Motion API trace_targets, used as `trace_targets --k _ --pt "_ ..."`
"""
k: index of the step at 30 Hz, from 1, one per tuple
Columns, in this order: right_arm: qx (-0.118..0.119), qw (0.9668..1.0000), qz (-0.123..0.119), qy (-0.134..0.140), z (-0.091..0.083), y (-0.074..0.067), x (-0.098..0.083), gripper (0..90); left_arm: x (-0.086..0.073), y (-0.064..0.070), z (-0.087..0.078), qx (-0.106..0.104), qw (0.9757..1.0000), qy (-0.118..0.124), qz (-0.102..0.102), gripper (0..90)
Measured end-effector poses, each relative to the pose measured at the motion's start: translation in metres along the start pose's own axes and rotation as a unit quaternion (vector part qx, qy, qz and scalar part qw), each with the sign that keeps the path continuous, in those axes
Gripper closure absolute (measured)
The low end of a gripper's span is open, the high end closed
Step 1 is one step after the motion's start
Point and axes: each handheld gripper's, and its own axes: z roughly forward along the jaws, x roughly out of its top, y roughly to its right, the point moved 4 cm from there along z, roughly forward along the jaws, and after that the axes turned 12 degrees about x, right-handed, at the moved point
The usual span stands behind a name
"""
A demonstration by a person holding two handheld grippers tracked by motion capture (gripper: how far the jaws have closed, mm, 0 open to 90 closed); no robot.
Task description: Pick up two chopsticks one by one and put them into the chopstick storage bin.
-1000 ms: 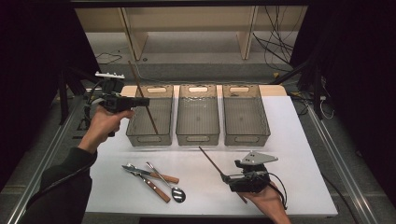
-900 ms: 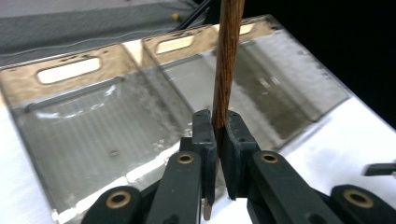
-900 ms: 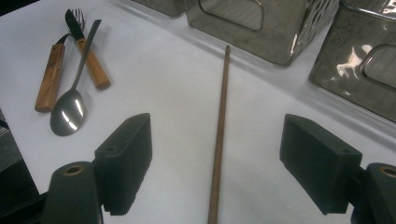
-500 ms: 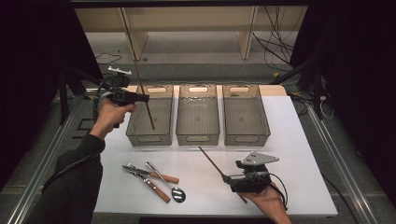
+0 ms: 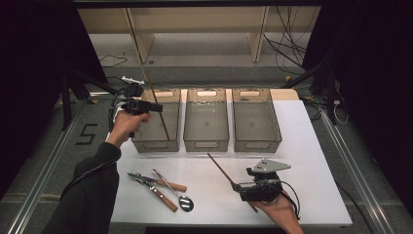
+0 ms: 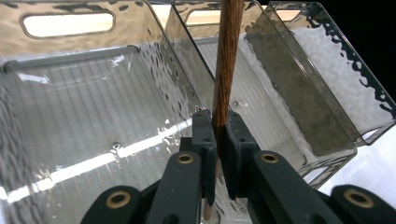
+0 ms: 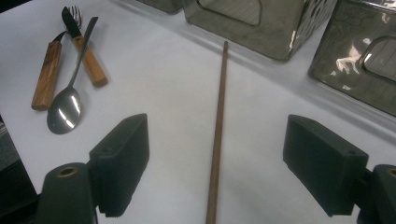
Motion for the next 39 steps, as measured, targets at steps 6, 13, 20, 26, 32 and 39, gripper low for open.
trace_targets --k 6,13,20,26,32,39 --pt "-0.001 1.0000 0.000 -0.003 0.001 0.000 0.000 22.0 -0.003 0.002 0.007 -0.009 0.9999 -0.001 -0.009 84.5" --pt "-0.002 1.0000 -0.001 -0.003 0.001 0.000 0.000 22.0 -0.009 0.006 0.017 -0.011 0.9998 -0.013 -0.008 84.4" --pt "-0.002 1.0000 -0.003 -0.003 0.001 -0.001 -0.001 22.1 -0.013 0.007 0.025 -0.011 0.9996 -0.025 -0.011 84.3" --pt "-0.002 1.0000 -0.001 -0.002 0.001 0.000 -0.001 22.1 -0.013 0.004 0.029 -0.008 0.9991 -0.037 -0.015 83.5" --pt "-0.002 1.0000 0.000 -0.004 0.002 -0.001 -0.001 22.2 -0.015 0.002 0.034 0.011 0.9990 -0.040 -0.019 79.4" --pt "-0.001 1.0000 -0.001 -0.004 0.001 0.000 -0.002 22.3 -0.016 0.002 0.038 0.046 0.9974 -0.052 -0.018 39.4"
